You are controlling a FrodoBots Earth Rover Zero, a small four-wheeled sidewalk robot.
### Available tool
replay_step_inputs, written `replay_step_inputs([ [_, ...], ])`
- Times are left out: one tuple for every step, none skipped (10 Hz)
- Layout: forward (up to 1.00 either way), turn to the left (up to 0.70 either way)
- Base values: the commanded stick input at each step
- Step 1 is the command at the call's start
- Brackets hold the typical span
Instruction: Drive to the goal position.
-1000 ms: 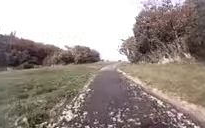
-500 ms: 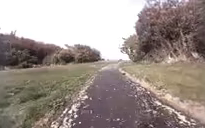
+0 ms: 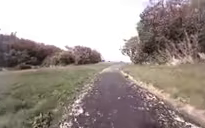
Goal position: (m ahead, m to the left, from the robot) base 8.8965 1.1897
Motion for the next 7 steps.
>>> replay_step_inputs([
  [1.00,0.00],
  [1.00,0.00],
  [1.00,0.00],
  [1.00,0.00],
  [1.00,0.00],
  [1.00,0.00],
  [1.00,0.00],
])
